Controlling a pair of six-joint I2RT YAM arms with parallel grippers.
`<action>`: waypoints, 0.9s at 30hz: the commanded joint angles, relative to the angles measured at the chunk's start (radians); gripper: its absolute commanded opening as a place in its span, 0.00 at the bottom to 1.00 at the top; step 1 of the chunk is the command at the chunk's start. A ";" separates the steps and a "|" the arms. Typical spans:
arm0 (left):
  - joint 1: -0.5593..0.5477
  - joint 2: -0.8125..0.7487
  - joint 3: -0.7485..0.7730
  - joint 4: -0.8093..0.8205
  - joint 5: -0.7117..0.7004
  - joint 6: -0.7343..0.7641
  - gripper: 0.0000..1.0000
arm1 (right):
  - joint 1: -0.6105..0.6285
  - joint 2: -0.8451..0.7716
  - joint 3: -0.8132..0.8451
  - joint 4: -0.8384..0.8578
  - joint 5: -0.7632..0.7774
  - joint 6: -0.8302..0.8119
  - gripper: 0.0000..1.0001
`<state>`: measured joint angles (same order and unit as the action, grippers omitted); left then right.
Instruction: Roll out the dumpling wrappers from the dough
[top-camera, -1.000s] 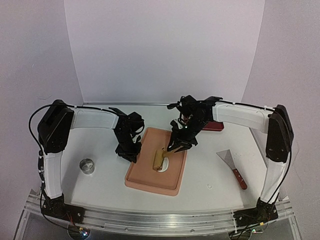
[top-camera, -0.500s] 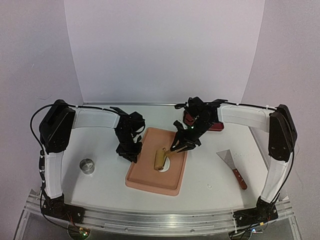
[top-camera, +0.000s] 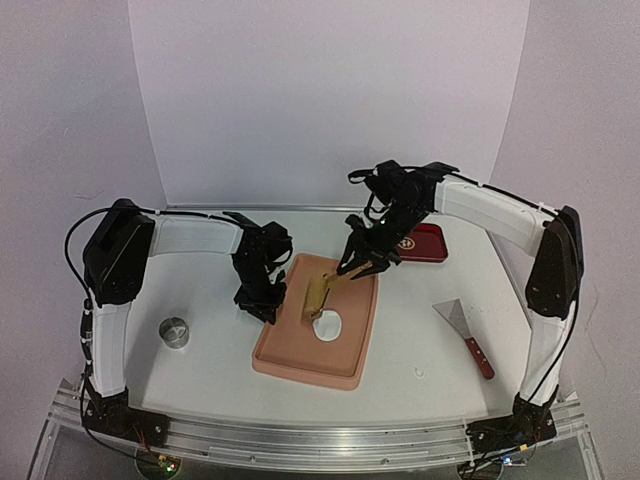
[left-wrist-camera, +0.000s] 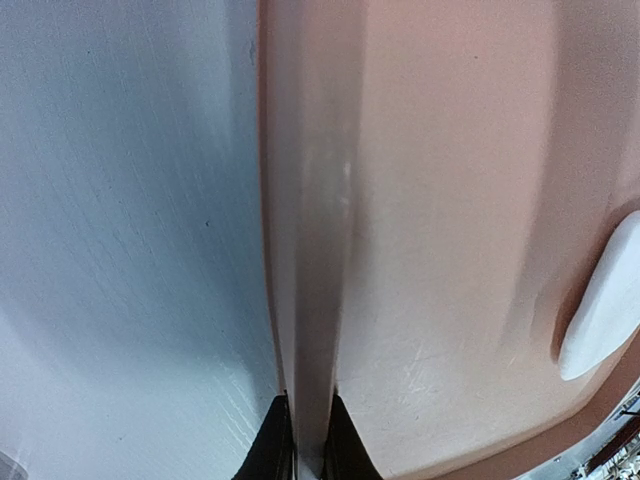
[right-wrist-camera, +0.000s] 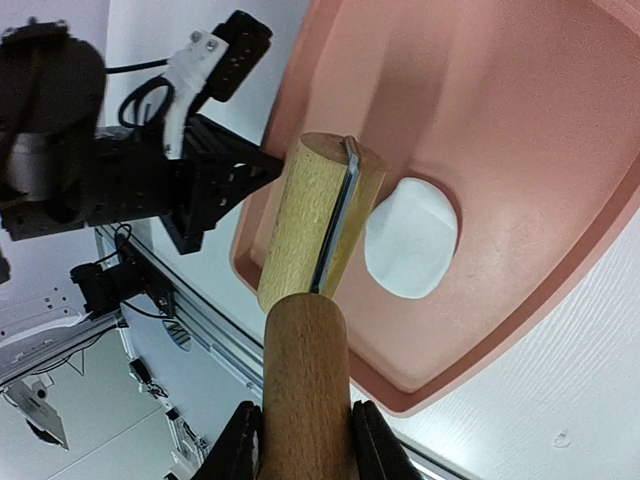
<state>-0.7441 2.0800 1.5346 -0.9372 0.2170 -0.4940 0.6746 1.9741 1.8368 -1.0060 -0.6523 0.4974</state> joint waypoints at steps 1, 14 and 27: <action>0.006 0.022 0.038 -0.017 -0.002 0.020 0.00 | 0.005 -0.120 0.047 -0.033 -0.026 0.072 0.00; 0.005 0.008 0.041 -0.028 -0.005 0.044 0.00 | 0.033 -0.103 -0.076 -0.048 0.107 0.086 0.00; 0.004 -0.006 0.034 -0.020 -0.008 0.039 0.00 | 0.065 0.001 -0.081 -0.103 0.227 0.029 0.00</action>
<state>-0.7433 2.0846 1.5444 -0.9438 0.2121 -0.4683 0.7364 1.9713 1.7519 -1.0748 -0.4837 0.5659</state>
